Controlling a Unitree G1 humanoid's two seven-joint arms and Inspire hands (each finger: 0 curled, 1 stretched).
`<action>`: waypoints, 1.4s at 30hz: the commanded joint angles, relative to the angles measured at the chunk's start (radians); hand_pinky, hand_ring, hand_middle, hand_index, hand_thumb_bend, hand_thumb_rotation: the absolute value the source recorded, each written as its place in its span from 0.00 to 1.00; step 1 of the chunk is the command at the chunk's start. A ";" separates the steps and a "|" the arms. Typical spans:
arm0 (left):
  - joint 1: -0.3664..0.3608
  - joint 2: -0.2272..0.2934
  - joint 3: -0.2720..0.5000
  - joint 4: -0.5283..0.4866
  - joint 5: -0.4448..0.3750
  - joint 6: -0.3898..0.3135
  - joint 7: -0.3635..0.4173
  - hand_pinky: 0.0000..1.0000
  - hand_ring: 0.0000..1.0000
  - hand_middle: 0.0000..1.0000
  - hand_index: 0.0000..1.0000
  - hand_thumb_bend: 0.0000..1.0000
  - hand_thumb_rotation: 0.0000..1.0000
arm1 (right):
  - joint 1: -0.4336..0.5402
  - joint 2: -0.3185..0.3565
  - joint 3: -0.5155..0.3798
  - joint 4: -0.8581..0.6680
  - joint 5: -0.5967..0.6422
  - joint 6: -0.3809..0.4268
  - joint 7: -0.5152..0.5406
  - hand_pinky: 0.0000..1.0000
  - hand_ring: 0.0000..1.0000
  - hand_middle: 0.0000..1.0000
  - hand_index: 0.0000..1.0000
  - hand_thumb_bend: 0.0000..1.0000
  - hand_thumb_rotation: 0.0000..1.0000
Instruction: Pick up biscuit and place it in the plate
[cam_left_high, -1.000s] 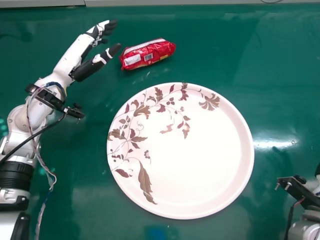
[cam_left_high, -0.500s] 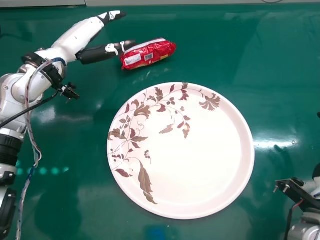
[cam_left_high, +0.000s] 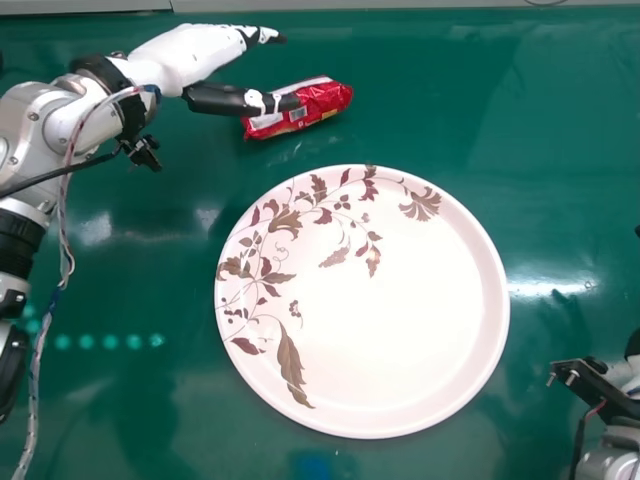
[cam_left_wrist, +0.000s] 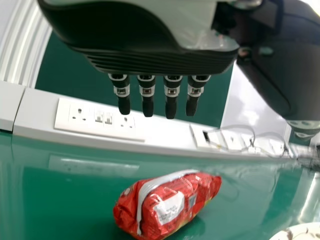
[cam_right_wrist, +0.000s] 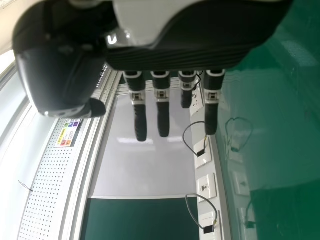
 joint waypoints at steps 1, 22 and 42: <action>-0.038 0.001 -0.025 0.025 0.001 0.002 -0.039 0.94 0.98 0.98 0.98 1.00 0.68 | 0.016 0.025 0.003 -0.014 -0.005 -0.005 -0.009 0.71 0.80 0.80 0.74 0.49 0.17; -0.245 -0.078 -0.194 0.265 0.172 0.017 -0.013 0.90 0.95 0.96 0.95 1.00 0.65 | 0.037 0.043 0.016 -0.017 -0.009 -0.020 -0.018 0.71 0.80 0.79 0.74 0.51 0.17; -0.332 -0.111 -0.309 0.326 0.283 0.076 -0.018 0.92 0.96 0.97 0.95 1.00 0.63 | 0.050 0.050 0.023 -0.014 -0.008 -0.034 -0.021 0.69 0.79 0.79 0.74 0.51 0.19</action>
